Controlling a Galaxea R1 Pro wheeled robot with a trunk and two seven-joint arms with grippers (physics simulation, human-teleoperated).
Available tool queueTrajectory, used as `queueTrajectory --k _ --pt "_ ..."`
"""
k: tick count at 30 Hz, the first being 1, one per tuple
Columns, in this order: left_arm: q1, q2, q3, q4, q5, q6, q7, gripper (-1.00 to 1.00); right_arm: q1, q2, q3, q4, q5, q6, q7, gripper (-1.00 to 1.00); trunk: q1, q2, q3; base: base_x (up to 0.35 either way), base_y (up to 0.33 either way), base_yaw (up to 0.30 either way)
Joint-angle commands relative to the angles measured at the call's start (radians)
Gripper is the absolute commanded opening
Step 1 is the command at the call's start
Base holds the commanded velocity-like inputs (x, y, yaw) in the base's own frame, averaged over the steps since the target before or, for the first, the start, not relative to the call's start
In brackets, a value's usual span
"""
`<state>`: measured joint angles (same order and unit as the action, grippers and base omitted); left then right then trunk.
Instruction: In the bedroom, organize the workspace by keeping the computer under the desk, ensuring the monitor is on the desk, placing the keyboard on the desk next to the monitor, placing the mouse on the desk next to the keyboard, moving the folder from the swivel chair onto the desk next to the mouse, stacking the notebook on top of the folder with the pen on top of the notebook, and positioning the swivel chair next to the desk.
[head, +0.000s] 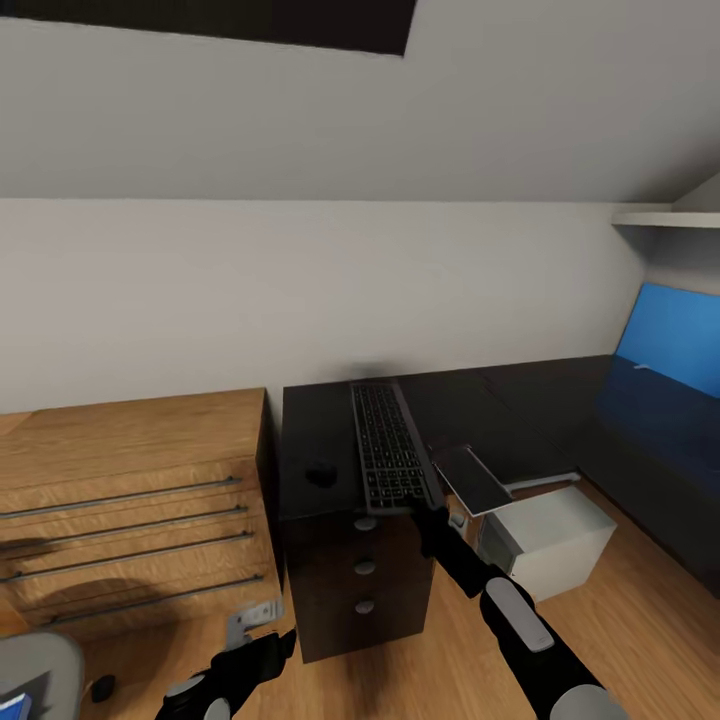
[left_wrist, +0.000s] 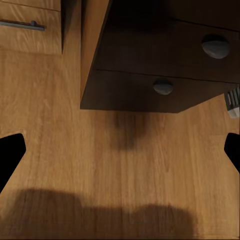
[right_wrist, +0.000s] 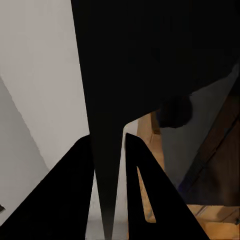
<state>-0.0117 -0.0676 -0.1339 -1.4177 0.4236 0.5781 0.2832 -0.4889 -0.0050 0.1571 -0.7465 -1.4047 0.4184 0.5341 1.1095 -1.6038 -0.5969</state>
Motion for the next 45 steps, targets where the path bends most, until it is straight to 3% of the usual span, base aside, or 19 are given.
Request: queueTrajectory --k 1,7,12,15,16,19,20,21,23,28,39,45 --pt "-0.001 0.000 -0.001 0.009 0.011 0.002 0.009 1.00 0.000 -0.002 0.001 -0.017 -0.003 0.003 -0.003 -1.00 -0.004 0.007 0.002 0.000 0.000 0.000" --pt "-0.001 0.000 0.001 0.057 0.007 0.001 0.008 1.00 0.006 -0.011 0.000 -0.121 -0.002 0.011 -0.085 -1.00 -0.027 0.049 0.021 0.000 0.000 0.000" --pt "-0.001 0.005 0.002 0.136 0.005 -0.015 0.005 1.00 0.085 -0.047 0.001 -0.373 -0.010 0.028 -0.175 -1.00 -0.046 0.084 0.037 0.000 0.000 0.000" --pt "-0.001 0.019 0.001 0.193 0.006 -0.074 0.002 1.00 0.109 -0.055 -0.002 -0.484 -0.020 0.056 -0.255 -1.00 -0.058 0.105 0.046 0.000 0.000 0.000" --pt "-0.001 0.022 0.000 0.213 0.006 -0.109 0.001 1.00 0.113 -0.056 -0.003 -0.511 -0.039 0.064 -0.303 -1.00 -0.062 0.112 0.049 0.000 0.000 0.000" --pt "-0.001 0.028 -0.002 0.295 0.006 -0.201 -0.002 1.00 0.118 -0.056 -0.004 -0.575 -0.206 0.072 -0.536 -1.00 -0.065 0.119 0.052 0.000 0.000 0.000" --pt "-0.001 0.029 -0.001 0.303 0.005 -0.207 -0.002 1.00 0.118 -0.056 -0.004 -0.583 -0.234 0.072 -0.568 -1.00 -0.065 0.119 0.052 0.000 0.000 0.000" --pt "-0.001 0.030 -0.002 0.318 0.005 -0.219 -0.002 1.00 0.119 -0.057 -0.006 -0.606 -0.303 0.071 -0.643 -1.00 -0.065 0.119 0.052 0.000 0.000 0.000" --pt "-0.001 0.033 -0.002 0.331 0.005 -0.227 -0.002 1.00 0.120 -0.066 -0.010 -0.622 -0.348 0.075 -0.684 -1.00 -0.065 0.119 0.052 0.000 0.000 0.000" --pt "-0.001 0.048 -0.004 0.356 0.003 -0.234 -0.002 1.00 0.121 -0.092 -0.008 -0.636 -0.375 0.079 -0.692 -1.00 -0.065 0.119 0.052 0.000 0.000 0.000" --pt "-0.001 0.050 -0.005 0.362 0.005 -0.236 -0.001 1.00 0.124 -0.101 -0.008 -0.639 -0.381 0.136 -0.682 -1.00 -0.065 0.119 0.052 0.000 0.000 0.000" --pt "-0.001 0.051 -0.003 0.365 0.007 -0.237 0.001 1.00 0.138 -0.118 -0.008 -0.634 -0.380 0.159 -0.599 -1.00 -0.065 0.119 0.052 0.000 0.000 0.000"
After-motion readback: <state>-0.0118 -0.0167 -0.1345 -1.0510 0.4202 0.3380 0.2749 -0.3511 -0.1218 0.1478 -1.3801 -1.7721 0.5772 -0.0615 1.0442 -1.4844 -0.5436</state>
